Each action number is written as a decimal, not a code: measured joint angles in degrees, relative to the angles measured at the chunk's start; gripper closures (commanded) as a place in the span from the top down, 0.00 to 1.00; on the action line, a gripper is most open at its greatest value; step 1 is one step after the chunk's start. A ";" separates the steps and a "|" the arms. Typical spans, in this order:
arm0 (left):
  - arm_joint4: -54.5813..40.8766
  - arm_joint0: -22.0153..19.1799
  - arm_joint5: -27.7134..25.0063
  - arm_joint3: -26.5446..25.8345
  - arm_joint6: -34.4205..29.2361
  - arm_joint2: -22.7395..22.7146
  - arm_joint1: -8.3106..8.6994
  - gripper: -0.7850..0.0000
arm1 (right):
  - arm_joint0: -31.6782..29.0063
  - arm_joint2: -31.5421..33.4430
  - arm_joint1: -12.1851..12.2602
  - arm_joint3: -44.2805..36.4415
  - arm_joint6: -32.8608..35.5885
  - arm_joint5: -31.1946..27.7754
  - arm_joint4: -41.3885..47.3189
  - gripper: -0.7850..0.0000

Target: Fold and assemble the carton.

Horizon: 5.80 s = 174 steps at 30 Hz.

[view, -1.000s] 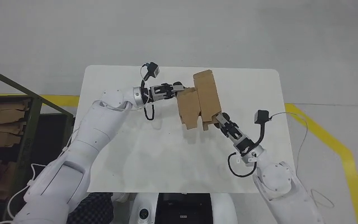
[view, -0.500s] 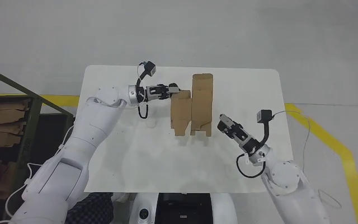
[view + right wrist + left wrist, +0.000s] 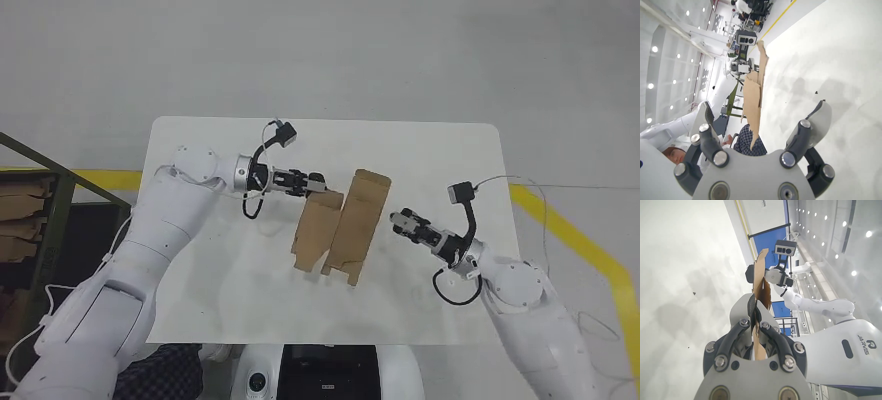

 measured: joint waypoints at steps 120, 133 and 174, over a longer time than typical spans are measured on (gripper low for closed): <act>-14.05 11.09 11.51 -11.17 14.82 -4.62 0.30 1.00 | -12.40 -1.36 -3.22 -11.66 -39.13 20.93 -5.67 0.00; -10.49 9.91 10.96 -9.97 16.66 -3.68 -0.53 1.00 | -13.19 0.05 -3.59 -13.11 -37.14 20.27 -2.89 0.00; -2.97 10.89 11.93 -10.08 18.98 -3.99 -1.42 0.11 | -14.77 2.08 -4.73 -16.00 -36.20 20.00 -1.81 0.00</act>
